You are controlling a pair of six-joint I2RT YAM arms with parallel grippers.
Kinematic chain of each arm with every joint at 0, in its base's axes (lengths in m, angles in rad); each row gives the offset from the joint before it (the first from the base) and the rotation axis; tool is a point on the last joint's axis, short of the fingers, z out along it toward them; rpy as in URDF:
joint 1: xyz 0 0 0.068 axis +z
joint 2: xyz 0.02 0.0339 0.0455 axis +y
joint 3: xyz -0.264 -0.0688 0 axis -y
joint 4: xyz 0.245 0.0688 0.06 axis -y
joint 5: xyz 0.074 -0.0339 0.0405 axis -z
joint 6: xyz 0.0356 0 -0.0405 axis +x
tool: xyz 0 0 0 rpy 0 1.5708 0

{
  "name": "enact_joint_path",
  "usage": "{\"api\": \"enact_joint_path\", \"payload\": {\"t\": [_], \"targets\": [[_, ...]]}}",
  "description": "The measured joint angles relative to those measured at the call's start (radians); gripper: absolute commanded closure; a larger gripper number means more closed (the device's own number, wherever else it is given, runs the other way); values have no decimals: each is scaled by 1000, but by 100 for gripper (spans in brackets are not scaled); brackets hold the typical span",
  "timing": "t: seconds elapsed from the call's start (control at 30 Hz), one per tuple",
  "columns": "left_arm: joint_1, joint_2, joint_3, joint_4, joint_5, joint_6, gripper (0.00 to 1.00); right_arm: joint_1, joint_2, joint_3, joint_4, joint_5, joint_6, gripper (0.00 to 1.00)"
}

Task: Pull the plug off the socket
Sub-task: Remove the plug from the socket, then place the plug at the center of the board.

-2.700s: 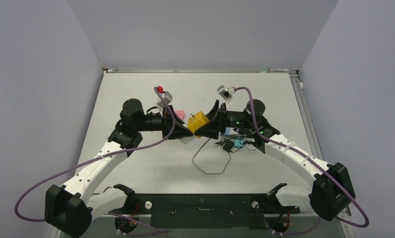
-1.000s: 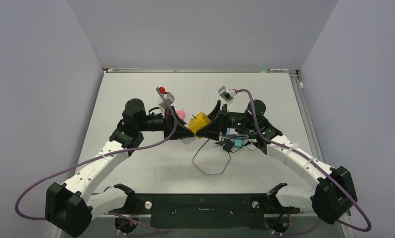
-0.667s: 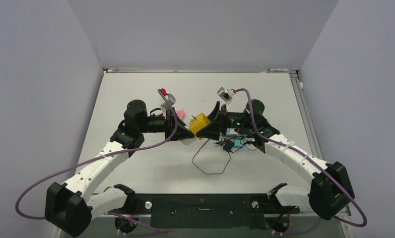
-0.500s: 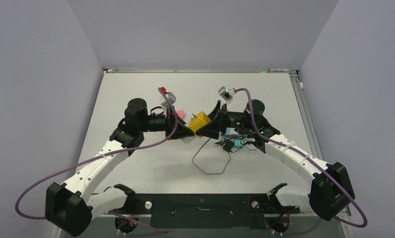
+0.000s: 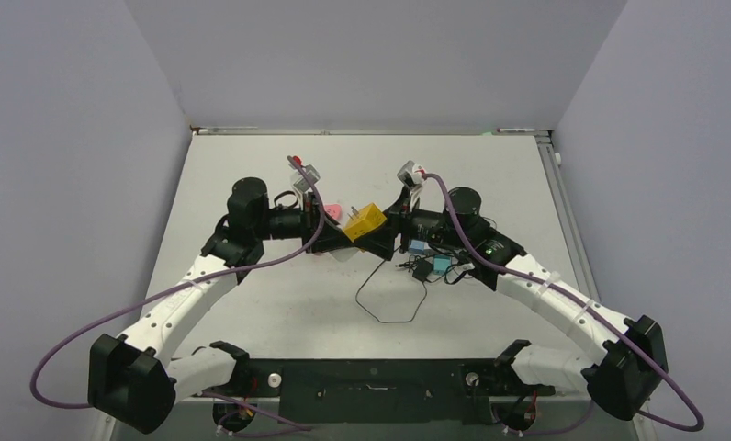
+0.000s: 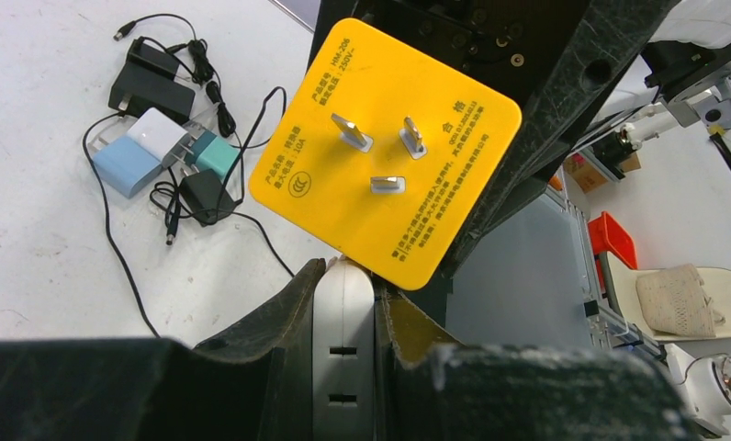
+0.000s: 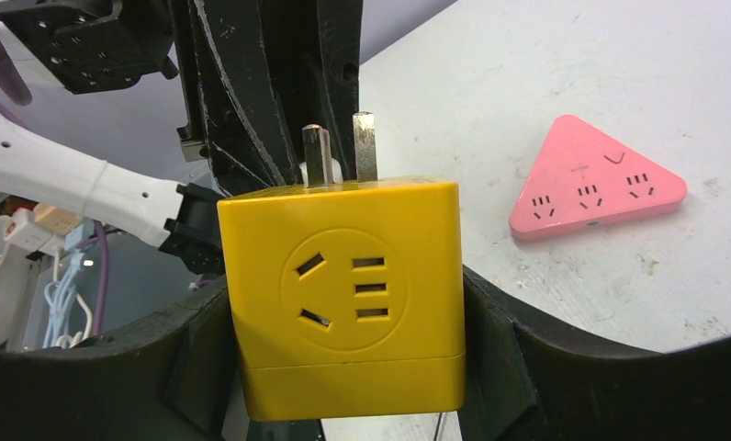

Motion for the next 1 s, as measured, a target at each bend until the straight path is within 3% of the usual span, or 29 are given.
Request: {"api": "enact_joint_path", "payload": {"t": [0.3,0.67,1.0], "targets": [[10,0,0,5,31,-11,100,26,-6,22,-50,39,-56,95],[-28,-20,-1,67,90,6,100,-122,-6,6,66,-248,68,95],[-70,-47,-1,70,120,23,100,-148,-2,3,80,-295,90,95]]}}
